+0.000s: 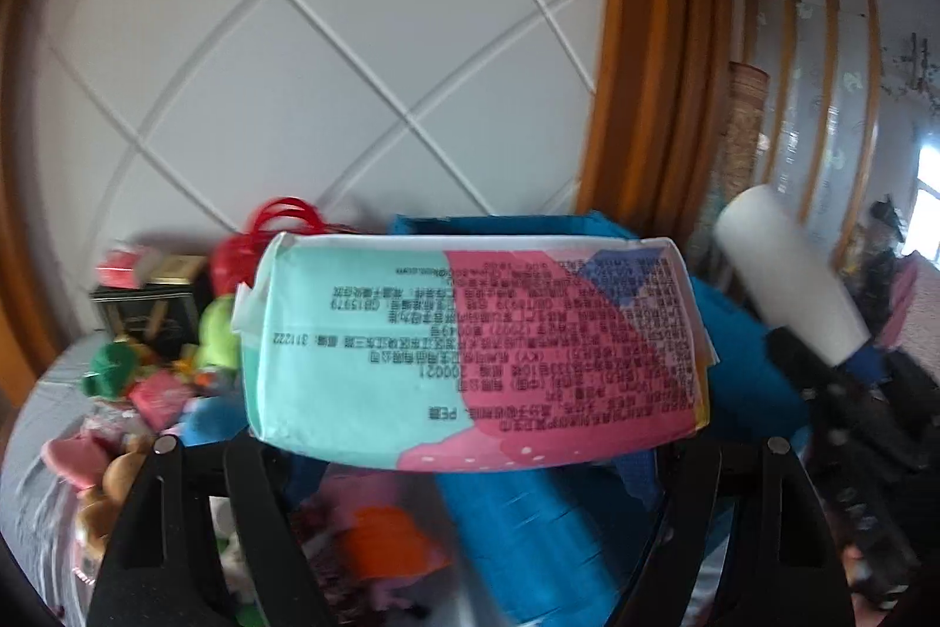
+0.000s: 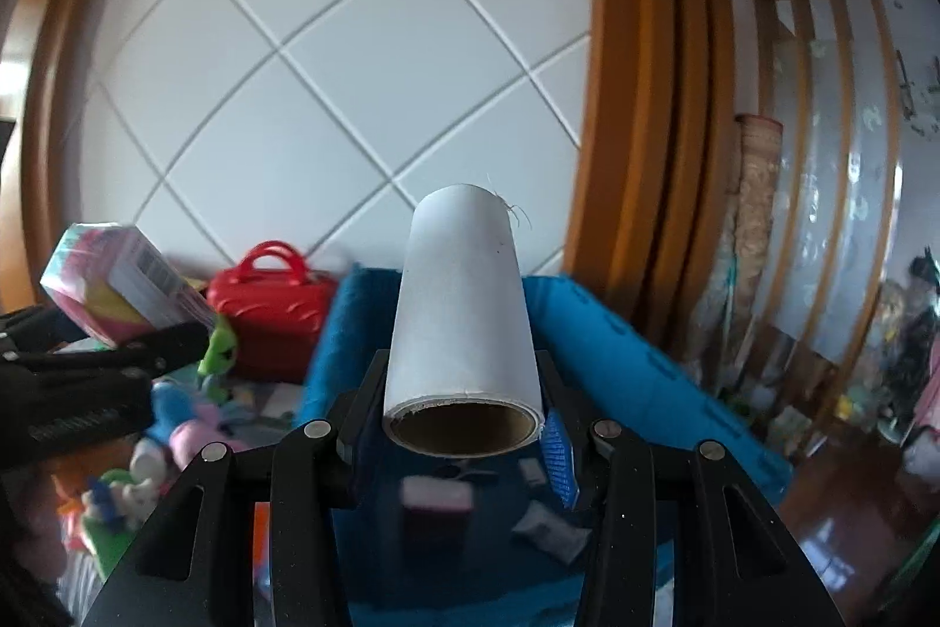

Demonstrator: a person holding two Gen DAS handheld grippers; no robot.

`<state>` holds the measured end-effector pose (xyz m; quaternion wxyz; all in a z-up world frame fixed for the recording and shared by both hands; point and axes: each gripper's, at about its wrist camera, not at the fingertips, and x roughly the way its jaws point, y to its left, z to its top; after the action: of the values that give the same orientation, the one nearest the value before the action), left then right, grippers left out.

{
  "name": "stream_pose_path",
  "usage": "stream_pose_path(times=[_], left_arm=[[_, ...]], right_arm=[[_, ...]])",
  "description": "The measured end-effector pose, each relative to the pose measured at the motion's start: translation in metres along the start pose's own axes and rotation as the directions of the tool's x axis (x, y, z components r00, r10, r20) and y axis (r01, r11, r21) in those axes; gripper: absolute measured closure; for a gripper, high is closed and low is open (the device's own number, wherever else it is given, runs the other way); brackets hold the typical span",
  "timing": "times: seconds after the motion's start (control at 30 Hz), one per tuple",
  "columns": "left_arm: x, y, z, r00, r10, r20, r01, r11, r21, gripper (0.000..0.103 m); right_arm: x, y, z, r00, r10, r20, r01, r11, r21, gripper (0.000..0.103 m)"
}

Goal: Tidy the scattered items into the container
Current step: 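Carry the tissue pack and paper roll with both grippers over the blue crate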

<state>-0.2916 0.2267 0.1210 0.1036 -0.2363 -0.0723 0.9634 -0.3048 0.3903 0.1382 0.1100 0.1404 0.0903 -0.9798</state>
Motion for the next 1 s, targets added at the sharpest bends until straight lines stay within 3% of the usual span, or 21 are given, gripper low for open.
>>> stream_pose_path(times=[0.07,0.2,0.33,0.43,0.5,0.63,0.77,0.83,0.9,0.93,1.0], left_arm=[[0.02,-0.02,0.015,0.999,0.01,-0.034,-0.009,1.0,0.002,0.025],[0.101,-0.06,0.044,0.986,0.053,-0.158,-0.058,0.998,-0.026,0.025],[0.192,-0.093,0.058,0.946,0.164,-0.28,-0.183,0.982,-0.044,0.025],[0.26,-0.106,0.064,0.89,0.26,-0.375,-0.293,0.955,-0.034,0.024],[0.299,-0.104,0.06,0.847,0.288,-0.447,-0.34,0.94,-0.039,0.024],[0.367,-0.098,0.033,0.776,0.257,-0.576,-0.348,0.936,-0.052,0.025],[0.424,-0.103,-0.017,0.69,0.237,-0.684,-0.291,0.956,0.038,0.025],[0.445,-0.105,-0.039,0.64,0.275,-0.717,-0.291,0.951,0.104,0.025],[0.458,-0.105,-0.056,0.6,0.312,-0.737,-0.296,0.942,0.158,0.024],[0.463,-0.104,-0.065,0.582,0.321,-0.747,-0.296,0.939,0.173,0.024],[0.47,-0.099,-0.08,0.53,0.335,-0.779,-0.31,0.932,0.19,0.024]], right_arm=[[0.02,-0.024,0.012,1.0,-0.019,-0.017,0.018,1.0,-0.013,0.059],[0.083,-0.067,0.031,0.997,-0.032,-0.065,0.027,0.997,-0.076,0.059],[0.153,-0.098,0.04,0.991,0.005,-0.136,-0.025,0.989,-0.145,0.059],[0.212,-0.116,0.041,0.976,0.031,-0.218,-0.071,0.981,-0.181,0.059],[0.26,-0.127,0.038,0.95,0.058,-0.306,-0.115,0.978,-0.173,0.059],[0.333,-0.137,0.02,0.892,0.091,-0.442,-0.169,0.976,-0.141,0.059],[0.387,-0.117,-0.02,0.848,0.051,-0.527,-0.207,0.948,-0.242,0.059],[0.407,-0.106,-0.043,0.807,0.056,-0.587,-0.241,0.94,-0.242,0.059],[0.427,-0.097,-0.071,0.748,0.035,-0.663,-0.274,0.926,-0.259,0.059],[0.433,-0.1,-0.078,0.733,0.025,-0.68,-0.281,0.921,-0.269,0.059],[0.442,-0.103,-0.098,0.693,-0.016,-0.721,-0.282,0.914,-0.291,0.059]])
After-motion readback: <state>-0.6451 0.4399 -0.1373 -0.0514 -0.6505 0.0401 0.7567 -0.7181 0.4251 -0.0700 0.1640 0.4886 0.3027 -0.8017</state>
